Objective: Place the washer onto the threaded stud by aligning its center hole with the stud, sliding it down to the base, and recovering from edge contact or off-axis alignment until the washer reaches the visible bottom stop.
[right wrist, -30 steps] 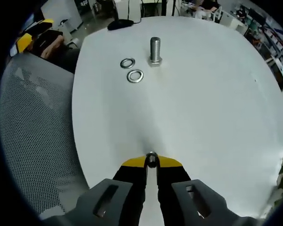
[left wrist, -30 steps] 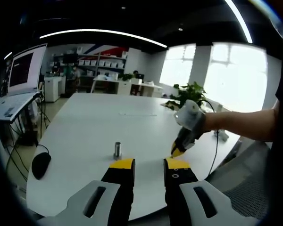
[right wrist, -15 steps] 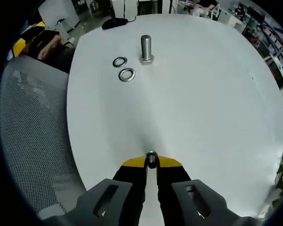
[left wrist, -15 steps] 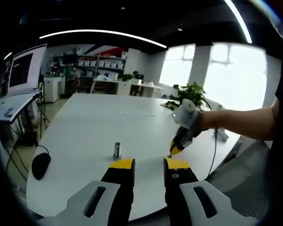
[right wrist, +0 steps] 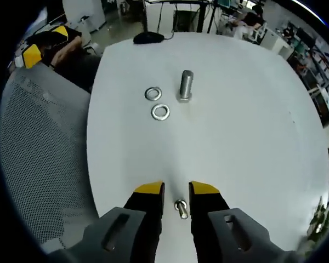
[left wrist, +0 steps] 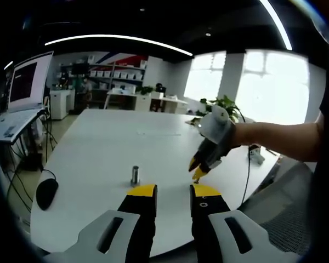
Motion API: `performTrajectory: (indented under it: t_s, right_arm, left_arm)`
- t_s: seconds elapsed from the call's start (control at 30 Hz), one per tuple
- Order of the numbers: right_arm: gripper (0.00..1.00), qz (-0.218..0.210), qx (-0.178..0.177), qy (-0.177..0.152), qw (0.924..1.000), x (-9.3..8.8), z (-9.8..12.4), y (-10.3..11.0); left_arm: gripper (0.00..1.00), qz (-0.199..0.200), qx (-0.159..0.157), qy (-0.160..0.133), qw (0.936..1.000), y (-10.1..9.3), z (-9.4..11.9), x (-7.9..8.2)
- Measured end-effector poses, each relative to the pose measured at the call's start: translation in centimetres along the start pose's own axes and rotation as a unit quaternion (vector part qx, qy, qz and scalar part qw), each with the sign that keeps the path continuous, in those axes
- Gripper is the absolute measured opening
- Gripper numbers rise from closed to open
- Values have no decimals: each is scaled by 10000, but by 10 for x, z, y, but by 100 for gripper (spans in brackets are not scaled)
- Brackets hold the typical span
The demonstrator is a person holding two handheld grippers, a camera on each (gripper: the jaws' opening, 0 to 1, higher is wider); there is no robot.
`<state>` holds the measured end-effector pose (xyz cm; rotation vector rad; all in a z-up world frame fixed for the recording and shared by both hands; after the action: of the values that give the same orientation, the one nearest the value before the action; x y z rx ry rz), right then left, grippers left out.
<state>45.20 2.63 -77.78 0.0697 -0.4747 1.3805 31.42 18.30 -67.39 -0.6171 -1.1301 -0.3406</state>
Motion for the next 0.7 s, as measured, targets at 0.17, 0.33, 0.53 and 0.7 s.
performTrajectory:
  t_s: [0.17,0.33,0.53,0.7]
  right_arm:
    - [23,399,209,-65,9990,21,-9,8]
    - [24,573,386,-119,9975,37,-18,13]
    - [25,813,514,-62,9953,47,-32,16]
    - [27,1043,686,64,9922,52,-47,22]
  left_arm:
    - [22,57,0,-12,10000,0,0,0]
    - [22,50,-1,-33,10000,0,1,1]
    - [22,59,20,-100,9999,1,2,2]
    - [22,103,72,-124,9998,3,3,2]
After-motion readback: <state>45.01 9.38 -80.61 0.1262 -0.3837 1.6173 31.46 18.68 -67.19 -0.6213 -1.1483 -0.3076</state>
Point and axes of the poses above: the point that each gripper's makers call its tool centre point, and the gripper's own axes: z roughly backward along the fingers, y roughly to its left, x roughly out of its top, the point moved 3 cm from there along z, roughly backward along the fingers, and after that the axes turned 11 degrees about -x, right-handed, at the moved point
